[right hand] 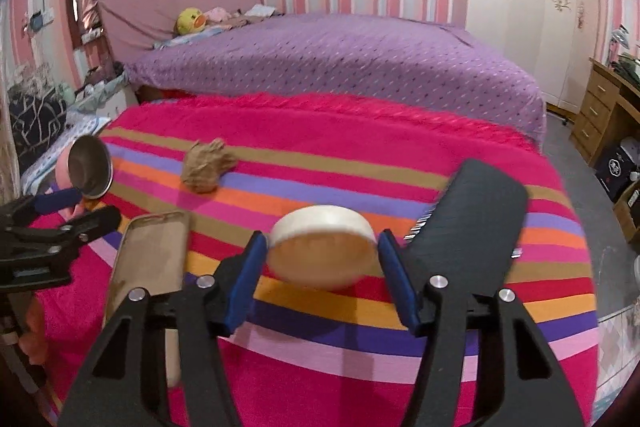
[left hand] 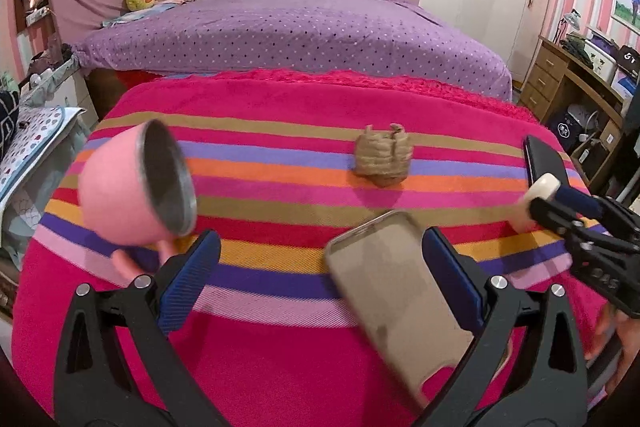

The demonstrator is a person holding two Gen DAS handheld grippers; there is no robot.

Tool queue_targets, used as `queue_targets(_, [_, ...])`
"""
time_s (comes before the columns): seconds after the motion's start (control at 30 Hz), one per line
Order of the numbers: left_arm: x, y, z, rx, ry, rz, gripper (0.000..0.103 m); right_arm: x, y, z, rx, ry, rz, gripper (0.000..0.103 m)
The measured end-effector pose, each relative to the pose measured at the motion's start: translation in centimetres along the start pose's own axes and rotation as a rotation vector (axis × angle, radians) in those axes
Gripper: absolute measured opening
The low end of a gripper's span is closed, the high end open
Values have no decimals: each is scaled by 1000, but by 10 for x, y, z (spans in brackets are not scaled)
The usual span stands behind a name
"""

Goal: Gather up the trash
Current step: 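Grasp the brown crumpled paper bag with the left tool while the right tool holds the lid, then carry the paper bag and the white lid over the basket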

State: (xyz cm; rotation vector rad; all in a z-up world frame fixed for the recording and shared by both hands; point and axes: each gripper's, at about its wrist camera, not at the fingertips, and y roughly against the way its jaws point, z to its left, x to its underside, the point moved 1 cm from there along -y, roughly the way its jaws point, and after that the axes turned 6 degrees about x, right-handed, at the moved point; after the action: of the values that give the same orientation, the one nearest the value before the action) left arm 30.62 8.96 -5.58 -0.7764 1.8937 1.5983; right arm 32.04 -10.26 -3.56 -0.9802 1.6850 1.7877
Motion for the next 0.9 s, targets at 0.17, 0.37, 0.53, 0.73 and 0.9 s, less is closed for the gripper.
queue_targets(0.17, [-20, -21, -16, 23, -6, -2, 97, -1, 11, -40, 18, -58, -13, 27])
queue_targets(0.37, [-38, -54, -35, 33, -44, 46, 91, 7, 13, -64, 51, -67, -3, 29])
queue_targets(0.53, [-45, -76, -41, 37, -62, 95, 62, 13, 18, -72, 82, -71, -15, 58])
queue_targets(0.73, [-40, -76, -39, 52, -61, 97, 41, 15, 20, -55, 66, -38, -40, 85])
queue_targets(0.9, [-33, -55, -35, 52, -49, 74, 41, 19, 8, -29, 65, 42, -9, 86])
